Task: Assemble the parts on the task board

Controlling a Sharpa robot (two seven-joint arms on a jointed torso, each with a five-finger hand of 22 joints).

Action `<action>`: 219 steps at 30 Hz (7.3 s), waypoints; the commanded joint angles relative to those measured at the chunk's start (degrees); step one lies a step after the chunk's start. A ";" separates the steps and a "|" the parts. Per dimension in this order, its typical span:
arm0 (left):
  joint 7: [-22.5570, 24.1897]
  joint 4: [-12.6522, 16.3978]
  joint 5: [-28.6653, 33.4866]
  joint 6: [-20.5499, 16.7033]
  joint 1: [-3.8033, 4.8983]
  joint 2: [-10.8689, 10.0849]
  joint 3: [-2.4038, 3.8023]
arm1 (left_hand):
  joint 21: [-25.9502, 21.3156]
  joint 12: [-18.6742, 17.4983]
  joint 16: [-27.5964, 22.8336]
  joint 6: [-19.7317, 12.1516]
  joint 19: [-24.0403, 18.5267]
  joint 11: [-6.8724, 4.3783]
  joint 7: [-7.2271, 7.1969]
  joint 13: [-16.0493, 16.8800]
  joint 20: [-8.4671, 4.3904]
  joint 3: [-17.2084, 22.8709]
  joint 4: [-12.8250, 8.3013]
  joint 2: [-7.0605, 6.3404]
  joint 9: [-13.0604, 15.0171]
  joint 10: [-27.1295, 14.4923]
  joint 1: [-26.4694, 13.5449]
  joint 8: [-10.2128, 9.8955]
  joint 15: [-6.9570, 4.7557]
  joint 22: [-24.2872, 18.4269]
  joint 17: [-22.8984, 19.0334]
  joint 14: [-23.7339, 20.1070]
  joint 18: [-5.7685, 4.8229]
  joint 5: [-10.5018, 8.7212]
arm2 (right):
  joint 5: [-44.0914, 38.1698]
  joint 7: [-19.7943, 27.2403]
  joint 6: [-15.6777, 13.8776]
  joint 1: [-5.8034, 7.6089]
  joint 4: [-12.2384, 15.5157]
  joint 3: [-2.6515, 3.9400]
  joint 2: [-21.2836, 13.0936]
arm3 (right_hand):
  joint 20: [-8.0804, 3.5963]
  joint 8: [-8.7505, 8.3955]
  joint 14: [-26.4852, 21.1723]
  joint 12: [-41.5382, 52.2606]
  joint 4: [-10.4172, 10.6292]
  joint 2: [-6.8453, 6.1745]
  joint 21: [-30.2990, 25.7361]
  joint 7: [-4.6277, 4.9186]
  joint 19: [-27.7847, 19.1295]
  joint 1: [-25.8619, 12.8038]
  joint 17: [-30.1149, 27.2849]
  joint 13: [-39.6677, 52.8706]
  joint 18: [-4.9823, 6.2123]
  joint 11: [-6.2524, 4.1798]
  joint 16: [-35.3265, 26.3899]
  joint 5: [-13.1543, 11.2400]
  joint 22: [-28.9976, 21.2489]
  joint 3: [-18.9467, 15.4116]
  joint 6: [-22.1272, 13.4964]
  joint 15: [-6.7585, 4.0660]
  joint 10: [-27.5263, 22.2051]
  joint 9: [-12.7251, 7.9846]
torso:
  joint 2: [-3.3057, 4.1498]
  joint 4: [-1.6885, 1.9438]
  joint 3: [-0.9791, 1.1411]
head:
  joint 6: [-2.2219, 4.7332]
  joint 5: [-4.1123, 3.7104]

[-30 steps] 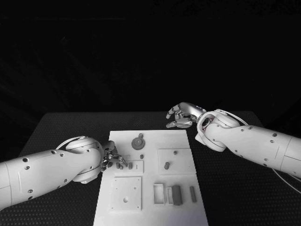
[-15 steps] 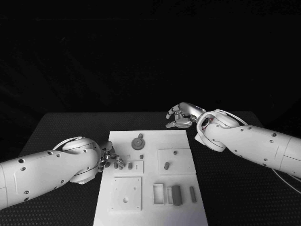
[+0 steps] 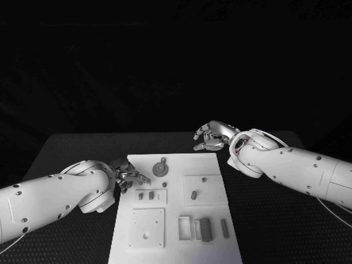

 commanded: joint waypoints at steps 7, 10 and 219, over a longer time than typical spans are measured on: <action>16.22 -1.63 9.04 -8.89 0.16 0.70 0.02 | -7.98 -8.91 -8.88 -5.33 -11.02 3.88 3.63 -4.50 5.46 1.30 -3.38 0.95 -1.33 -12.03 7.47 -1.49 5.61 -3.73 -4.10 -11.36 -0.77 1.15 | 0.09 0.46 0.37 -0.01 0.05 0.03 -0.14 | 0.21 -0.31 0.27 -0.27 0.13 -0.05 -0.34 0.40 0.17 -0.75 -0.06 -0.07 0.86 0.14 -0.20 0.35 0.87 -0.17 0.13 0.23 0.40 -0.07 | -0.01 0.03 0.07 | 0.14 -0.09; 19.12 -2.71 1.60 -7.93 0.15 1.84 -0.27 | -10.57 -14.99 -13.03 -5.24 -14.20 5.60 4.47 -8.52 7.95 5.35 -3.28 1.06 -2.17 -15.10 15.15 -1.74 8.34 -5.20 -6.29 -13.83 -0.80 0.74 | 0.14 0.46 0.38 -0.01 0.08 0.03 -0.13 | 0.21 -0.32 0.27 -0.27 0.14 -0.05 -0.34 0.40 0.18 -0.76 -0.06 -0.08 0.86 0.14 -0.19 0.35 0.87 -0.16 0.12 0.23 0.40 -0.07 | 0.01 0.02 0.05 | 0.18 -0.07; 22.94 -6.30 -37.07 3.73 -3.60 2.89 3.22 | -0.75 -49.82 -1.30 2.87 6.44 5.24 2.65 -23.55 4.05 9.95 -3.66 4.54 -8.41 4.10 24.36 -2.73 4.19 1.73 -0.94 6.14 4.47 0.56 | 0.21 0.57 1.14 0.03 0.23 0.12 -0.52 | 0.05 -0.47 0.44 -0.08 0.07 0.03 -0.35 0.40 0.43 -1.10 -0.11 -0.16 0.85 0.14 -0.09 0.35 0.93 0.28 0.11 0.23 0.53 -0.05 | -0.11 0.22 -0.18 | -0.58 -0.98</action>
